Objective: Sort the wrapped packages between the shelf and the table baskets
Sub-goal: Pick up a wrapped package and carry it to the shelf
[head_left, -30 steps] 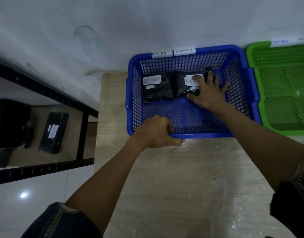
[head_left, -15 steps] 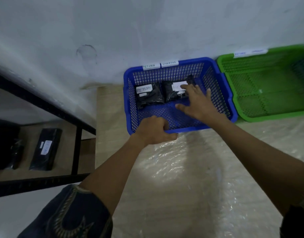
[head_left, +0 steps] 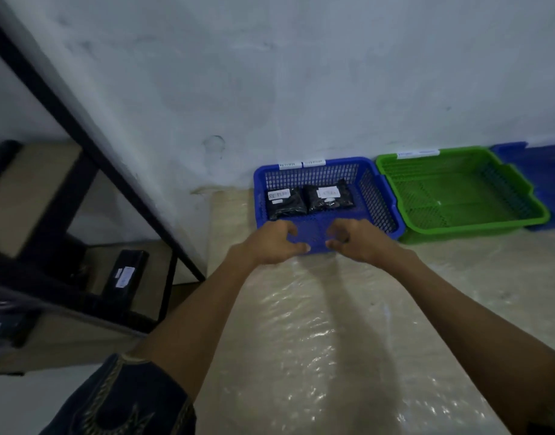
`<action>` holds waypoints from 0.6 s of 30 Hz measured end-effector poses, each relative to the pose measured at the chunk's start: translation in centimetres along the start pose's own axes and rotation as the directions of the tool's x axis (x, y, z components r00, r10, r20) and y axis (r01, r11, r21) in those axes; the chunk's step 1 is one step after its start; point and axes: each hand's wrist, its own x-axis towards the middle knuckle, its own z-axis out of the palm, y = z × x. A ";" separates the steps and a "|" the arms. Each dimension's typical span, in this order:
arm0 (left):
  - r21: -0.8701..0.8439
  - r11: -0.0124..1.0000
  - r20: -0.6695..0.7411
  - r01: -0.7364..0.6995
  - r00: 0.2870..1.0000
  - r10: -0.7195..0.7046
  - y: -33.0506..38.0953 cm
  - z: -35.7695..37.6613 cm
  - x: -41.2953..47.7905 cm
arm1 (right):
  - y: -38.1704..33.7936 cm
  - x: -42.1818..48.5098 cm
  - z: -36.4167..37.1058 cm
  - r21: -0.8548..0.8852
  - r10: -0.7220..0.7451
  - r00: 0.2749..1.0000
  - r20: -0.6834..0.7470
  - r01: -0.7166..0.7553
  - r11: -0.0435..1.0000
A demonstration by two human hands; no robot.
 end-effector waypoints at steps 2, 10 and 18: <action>-0.013 1.000 -0.026 0.020 0.999 -0.020 0.3 -0.3 -2.8 | -1.2 -2.1 -0.2 -0.037 -0.014 0.998 0.054 0.016 0.999; -0.081 0.995 -0.184 0.050 0.981 -0.064 -0.2 2.1 -17.0 | -5.8 -12.9 2.1 -0.067 -0.105 0.986 0.127 0.114 0.991; -0.133 0.984 -0.243 0.115 0.959 -0.145 -2.7 3.4 -29.4 | -11.7 -20.6 6.1 -0.080 -0.205 0.957 0.203 0.225 0.971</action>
